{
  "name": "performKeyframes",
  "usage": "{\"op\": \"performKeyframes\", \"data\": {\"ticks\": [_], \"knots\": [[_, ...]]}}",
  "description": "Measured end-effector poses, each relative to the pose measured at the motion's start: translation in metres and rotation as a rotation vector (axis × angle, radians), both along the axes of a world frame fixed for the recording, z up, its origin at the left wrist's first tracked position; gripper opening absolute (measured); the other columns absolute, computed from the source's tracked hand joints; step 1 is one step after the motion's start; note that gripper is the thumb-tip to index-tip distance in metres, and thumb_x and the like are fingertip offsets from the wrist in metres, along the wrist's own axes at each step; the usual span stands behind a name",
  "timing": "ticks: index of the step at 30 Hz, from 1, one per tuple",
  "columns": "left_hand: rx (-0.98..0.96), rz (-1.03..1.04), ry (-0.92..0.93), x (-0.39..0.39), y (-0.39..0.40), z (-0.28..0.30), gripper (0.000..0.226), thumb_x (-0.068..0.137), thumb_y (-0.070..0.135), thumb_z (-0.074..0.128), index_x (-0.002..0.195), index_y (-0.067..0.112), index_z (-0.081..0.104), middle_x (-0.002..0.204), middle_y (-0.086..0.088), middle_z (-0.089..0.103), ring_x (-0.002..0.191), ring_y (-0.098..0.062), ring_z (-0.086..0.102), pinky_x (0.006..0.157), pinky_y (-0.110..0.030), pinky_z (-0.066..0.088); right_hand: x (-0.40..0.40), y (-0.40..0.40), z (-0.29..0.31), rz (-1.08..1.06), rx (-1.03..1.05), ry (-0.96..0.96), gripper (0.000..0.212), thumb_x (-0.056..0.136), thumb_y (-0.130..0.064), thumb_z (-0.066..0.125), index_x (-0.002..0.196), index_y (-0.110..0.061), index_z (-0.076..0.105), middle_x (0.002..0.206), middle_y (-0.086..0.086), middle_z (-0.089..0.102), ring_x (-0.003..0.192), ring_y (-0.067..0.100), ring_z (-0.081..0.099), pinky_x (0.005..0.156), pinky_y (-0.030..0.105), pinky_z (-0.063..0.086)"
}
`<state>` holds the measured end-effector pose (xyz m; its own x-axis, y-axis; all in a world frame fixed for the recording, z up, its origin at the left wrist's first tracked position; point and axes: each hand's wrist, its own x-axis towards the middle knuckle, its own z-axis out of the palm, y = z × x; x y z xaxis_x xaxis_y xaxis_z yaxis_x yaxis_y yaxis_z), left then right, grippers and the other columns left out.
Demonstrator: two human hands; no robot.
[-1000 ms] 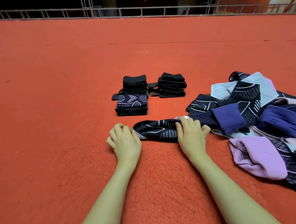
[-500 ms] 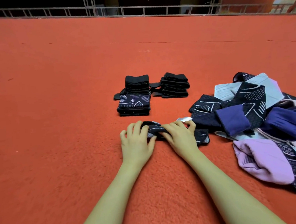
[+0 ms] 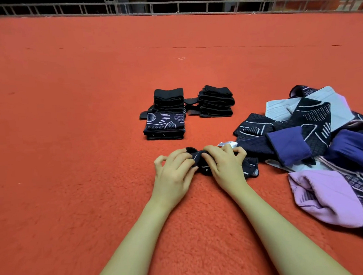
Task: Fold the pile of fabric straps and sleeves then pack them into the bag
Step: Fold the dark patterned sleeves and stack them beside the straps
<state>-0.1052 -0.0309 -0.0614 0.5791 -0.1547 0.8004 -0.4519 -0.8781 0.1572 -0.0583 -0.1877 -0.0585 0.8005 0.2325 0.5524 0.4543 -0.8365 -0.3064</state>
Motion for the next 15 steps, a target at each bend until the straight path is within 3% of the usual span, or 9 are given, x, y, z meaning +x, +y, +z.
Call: {"op": "performKeyframes", "data": {"ticks": [5,9,12,15], "knots": [[-0.098,-0.039,-0.007,-0.005,0.002,0.000,0.009,0.092,0.026,0.054,0.098,0.023,0.060,0.087,0.005,0.064,0.088,-0.013,0.057,0.078,-0.029,0.022,0.001,0.000,0.004,-0.003,0.004,0.096,0.055,0.091,-0.054,0.009,0.091,-0.028,0.057,0.075,-0.013,0.053,0.092,0.013,0.048,0.086,0.034,0.013],[-0.132,-0.053,-0.022,-0.009,0.001,0.000,0.008,0.095,0.027,0.050,0.100,0.025,0.055,0.083,0.003,0.064,0.083,-0.011,0.054,0.077,-0.029,0.021,0.007,0.001,0.002,-0.062,0.042,0.156,0.057,0.087,-0.056,0.006,0.093,-0.030,0.057,0.079,-0.010,0.053,0.096,0.013,0.048,0.088,0.035,0.014],[-0.154,-0.055,-0.044,-0.009,0.002,0.002,0.009,0.098,0.028,0.045,0.100,0.023,0.053,0.088,0.000,0.065,0.084,-0.010,0.053,0.078,-0.029,0.023,0.012,0.003,0.002,-0.085,0.086,0.198,0.049,0.092,-0.055,0.014,0.091,-0.029,0.056,0.081,-0.006,0.054,0.096,0.013,0.048,0.092,0.037,0.014],[-0.224,-0.060,-0.005,-0.007,0.003,0.002,0.007,0.093,0.021,0.049,0.098,0.023,0.052,0.092,-0.002,0.065,0.088,-0.010,0.054,0.079,-0.030,0.026,0.015,0.004,0.001,-0.098,0.077,0.198,0.032,0.101,-0.042,0.032,0.089,-0.026,0.057,0.079,-0.008,0.052,0.095,0.014,0.049,0.092,0.039,0.016]]}}
